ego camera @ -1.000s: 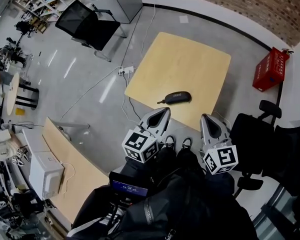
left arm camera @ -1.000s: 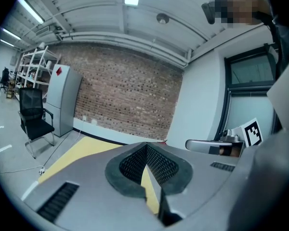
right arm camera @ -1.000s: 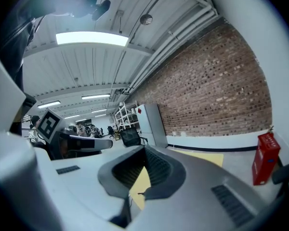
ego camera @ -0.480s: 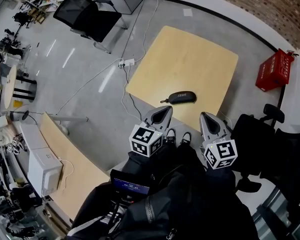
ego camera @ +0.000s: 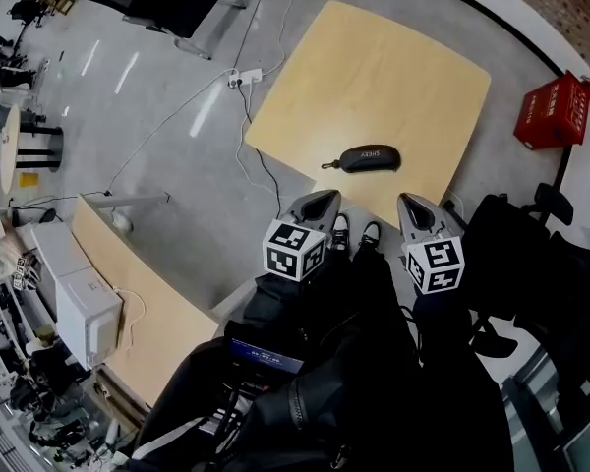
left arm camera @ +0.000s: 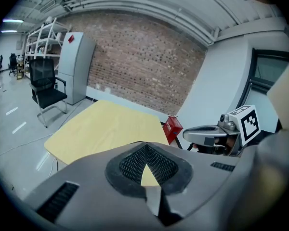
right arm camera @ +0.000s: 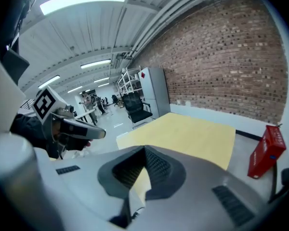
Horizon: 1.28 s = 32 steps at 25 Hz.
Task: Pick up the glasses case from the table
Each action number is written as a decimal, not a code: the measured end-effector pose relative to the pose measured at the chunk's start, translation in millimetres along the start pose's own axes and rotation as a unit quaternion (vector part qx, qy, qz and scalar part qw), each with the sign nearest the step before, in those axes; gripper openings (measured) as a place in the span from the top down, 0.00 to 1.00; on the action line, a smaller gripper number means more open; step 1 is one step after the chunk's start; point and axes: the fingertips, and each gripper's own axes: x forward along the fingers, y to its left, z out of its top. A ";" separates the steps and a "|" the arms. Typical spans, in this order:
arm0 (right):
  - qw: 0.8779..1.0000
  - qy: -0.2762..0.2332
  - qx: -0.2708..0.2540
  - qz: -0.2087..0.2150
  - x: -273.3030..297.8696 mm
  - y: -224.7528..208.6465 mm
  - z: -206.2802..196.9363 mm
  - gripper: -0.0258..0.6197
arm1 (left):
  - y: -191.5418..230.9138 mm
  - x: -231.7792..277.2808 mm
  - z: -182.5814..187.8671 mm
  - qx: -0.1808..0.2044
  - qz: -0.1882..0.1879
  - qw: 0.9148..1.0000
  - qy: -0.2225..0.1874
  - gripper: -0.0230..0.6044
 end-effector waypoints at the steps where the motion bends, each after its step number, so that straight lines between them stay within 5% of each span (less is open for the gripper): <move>1: 1.000 0.012 -0.008 0.002 6.7 -1.8 -7.1 0.95 | 4.0 2.2 -4.9 -0.004 0.002 1.000 0.004 0.97; 7: 0.993 0.074 -0.082 0.030 43.1 -10.3 -40.1 0.95 | 30.4 15.3 -36.0 -0.025 0.018 0.999 0.032 0.97; 13: 0.973 0.131 -0.173 0.078 75.5 -15.6 -59.6 0.95 | 51.5 22.7 -59.2 -0.044 0.034 0.997 0.062 0.97; 24: 0.928 0.196 -0.291 0.127 132.7 -35.5 -65.1 0.66 | 73.6 31.6 -79.4 -0.062 0.041 0.994 0.086 0.97; 27: 0.907 0.224 -0.326 0.145 145.2 -40.9 -70.9 0.55 | 78.5 33.1 -81.9 -0.067 0.042 0.993 0.089 0.97; 32: 0.856 0.284 -0.392 0.181 162.7 -50.0 -86.7 0.48 | 87.0 35.9 -85.7 -0.073 0.044 0.992 0.094 0.97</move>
